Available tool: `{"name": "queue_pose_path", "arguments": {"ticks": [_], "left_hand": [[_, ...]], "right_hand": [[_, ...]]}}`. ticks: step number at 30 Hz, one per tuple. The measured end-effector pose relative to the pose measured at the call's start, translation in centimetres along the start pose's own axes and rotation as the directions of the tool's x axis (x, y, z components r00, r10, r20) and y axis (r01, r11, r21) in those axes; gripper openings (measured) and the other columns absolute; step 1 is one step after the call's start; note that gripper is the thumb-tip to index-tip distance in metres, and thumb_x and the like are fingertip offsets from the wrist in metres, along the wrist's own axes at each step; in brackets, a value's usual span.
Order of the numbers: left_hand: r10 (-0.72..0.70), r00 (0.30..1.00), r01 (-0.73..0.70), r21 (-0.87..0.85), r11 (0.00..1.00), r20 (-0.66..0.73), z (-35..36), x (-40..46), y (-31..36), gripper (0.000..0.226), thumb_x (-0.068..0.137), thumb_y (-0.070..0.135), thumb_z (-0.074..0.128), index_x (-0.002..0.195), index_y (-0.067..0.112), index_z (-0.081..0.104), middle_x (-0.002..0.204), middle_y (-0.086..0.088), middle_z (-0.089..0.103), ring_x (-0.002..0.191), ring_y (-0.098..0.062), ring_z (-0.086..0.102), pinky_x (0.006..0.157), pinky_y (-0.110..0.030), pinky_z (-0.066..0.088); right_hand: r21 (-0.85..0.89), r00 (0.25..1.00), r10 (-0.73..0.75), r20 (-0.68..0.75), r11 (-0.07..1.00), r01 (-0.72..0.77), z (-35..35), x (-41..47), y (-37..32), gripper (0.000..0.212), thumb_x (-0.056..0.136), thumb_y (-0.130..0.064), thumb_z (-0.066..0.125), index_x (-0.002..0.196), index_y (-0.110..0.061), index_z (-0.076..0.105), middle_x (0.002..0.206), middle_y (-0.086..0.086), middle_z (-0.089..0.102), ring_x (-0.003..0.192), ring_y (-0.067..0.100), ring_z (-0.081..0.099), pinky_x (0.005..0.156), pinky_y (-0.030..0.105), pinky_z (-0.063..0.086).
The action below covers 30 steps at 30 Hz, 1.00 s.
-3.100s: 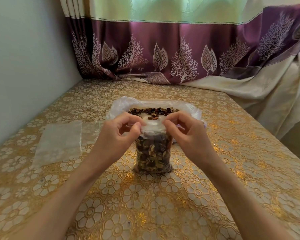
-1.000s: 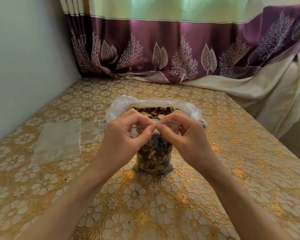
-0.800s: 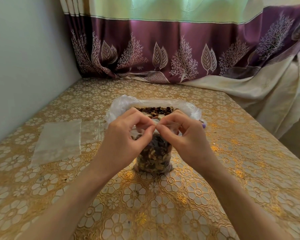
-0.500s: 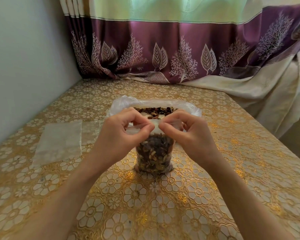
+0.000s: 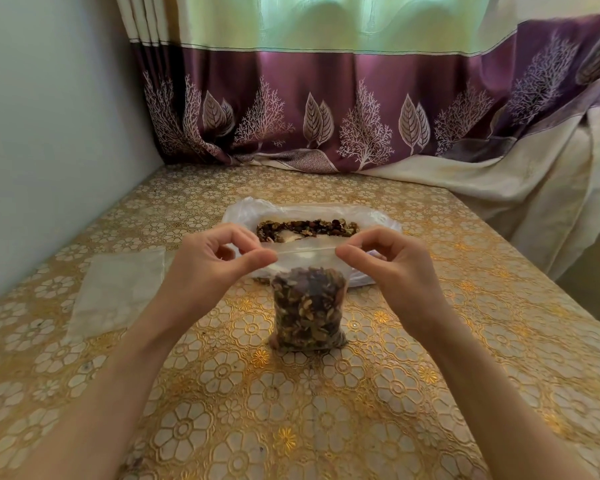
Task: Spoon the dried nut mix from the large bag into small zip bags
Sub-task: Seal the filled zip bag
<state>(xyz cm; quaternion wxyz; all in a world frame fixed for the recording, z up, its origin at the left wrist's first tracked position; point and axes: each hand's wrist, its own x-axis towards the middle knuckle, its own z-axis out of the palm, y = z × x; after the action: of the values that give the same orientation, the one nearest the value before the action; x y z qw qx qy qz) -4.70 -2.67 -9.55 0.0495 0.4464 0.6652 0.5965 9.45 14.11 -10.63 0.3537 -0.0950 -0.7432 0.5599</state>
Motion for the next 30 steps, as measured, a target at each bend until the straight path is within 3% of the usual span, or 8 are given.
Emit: {"name": "queue_pose_path", "arguments": {"ticks": [2,8,12,15,19,23,27,30], "left_hand": [[-0.018,1.0,0.018,-0.072,0.997,-0.008,0.0,0.1,-0.2,0.022,0.058,0.036,0.073,0.063,0.017,0.065,0.074,0.008,0.066,0.063,-0.042,0.046,0.061,-0.039,0.042],[-0.078,0.996,0.084,-0.169,0.982,0.04,0.5,-0.1,-1.6,0.031,0.06,0.042,0.069,0.076,0.016,0.064,0.077,0.006,0.07,0.069,-0.008,0.062,0.065,-0.017,0.051],[-0.192,0.928,0.232,-0.092,0.968,0.32,0.5,-0.2,-2.4,0.069,0.055,0.062,0.074,0.108,0.022,0.054,0.098,0.01,0.072,0.09,-0.006,0.068,0.074,-0.015,0.052],[-0.266,0.828,0.287,0.034,0.957,0.494,0.7,-0.5,-3.0,0.06,0.061,0.047,0.08,0.112,0.027,0.054,0.108,0.014,0.068,0.099,-0.005,0.065,0.08,-0.018,0.053],[-0.25,0.864,0.29,-0.027,0.957,0.436,1.2,-0.6,-3.4,0.05,0.066,0.03,0.077,0.112,0.024,0.059,0.107,0.01,0.07,0.098,-0.007,0.066,0.078,-0.017,0.052],[-0.23,0.934,0.276,-0.145,0.95,0.275,1.5,-0.7,-3.1,0.043,0.063,0.032,0.074,0.103,0.021,0.064,0.099,0.008,0.071,0.09,-0.007,0.067,0.068,-0.014,0.052],[-0.202,0.97,0.237,-0.355,0.904,0.135,1.9,-0.6,-2.8,0.036,0.063,0.03,0.071,0.098,0.022,0.066,0.096,0.003,0.073,0.088,-0.013,0.069,0.068,-0.019,0.054],[-0.141,0.967,0.222,-0.433,0.874,0.211,2.4,-0.6,-2.4,0.027,0.077,0.029,0.068,0.103,0.024,0.067,0.106,-0.004,0.071,0.099,-0.02,0.067,0.076,-0.022,0.054]], "right_hand": [[0.038,1.0,0.01,-0.018,0.999,-0.01,0.1,-0.1,0.0,0.017,0.067,-0.032,0.073,0.072,-0.016,0.069,0.075,-0.001,0.067,0.074,0.014,0.06,0.076,0.032,0.05],[0.188,0.997,0.075,-0.016,0.98,-0.071,0.4,-0.2,0.5,0.016,0.07,-0.03,0.067,0.076,-0.016,0.073,0.065,-0.008,0.067,0.06,-0.001,0.056,0.059,0.012,0.044],[0.239,0.99,0.128,-0.065,0.965,-0.109,0.4,-0.2,0.6,0.02,0.069,-0.035,0.067,0.077,-0.019,0.076,0.07,0.002,0.066,0.071,0.024,0.044,0.062,0.025,0.039],[0.25,0.987,0.143,-0.077,0.961,-0.12,0.4,-0.2,0.8,0.021,0.073,-0.033,0.064,0.082,-0.017,0.075,0.073,0.002,0.067,0.072,0.024,0.048,0.063,0.026,0.04],[0.257,0.975,0.16,-0.154,0.959,-0.116,0.5,-0.1,1.1,0.015,0.092,-0.013,0.056,0.1,-0.012,0.069,0.084,0.003,0.071,0.071,0.012,0.063,0.06,0.02,0.049],[0.034,0.987,0.056,-0.153,0.998,-0.052,1.4,-0.8,1.2,0.003,0.088,-0.015,0.061,0.089,-0.015,0.058,0.086,0.005,0.064,0.076,0.016,0.064,0.066,0.025,0.055],[-0.204,0.993,-0.025,0.117,0.978,0.049,3.2,-1.8,1.2,0.049,0.084,-0.026,0.068,0.128,-0.028,0.046,0.117,-0.006,0.057,0.102,0.008,0.06,0.079,0.025,0.056],[-0.367,0.988,-0.106,0.112,0.92,0.14,3.5,-1.9,1.0,0.088,0.075,-0.046,0.071,0.147,-0.027,0.023,0.136,-0.005,0.046,0.123,0.008,0.046,0.101,0.034,0.046]]}}
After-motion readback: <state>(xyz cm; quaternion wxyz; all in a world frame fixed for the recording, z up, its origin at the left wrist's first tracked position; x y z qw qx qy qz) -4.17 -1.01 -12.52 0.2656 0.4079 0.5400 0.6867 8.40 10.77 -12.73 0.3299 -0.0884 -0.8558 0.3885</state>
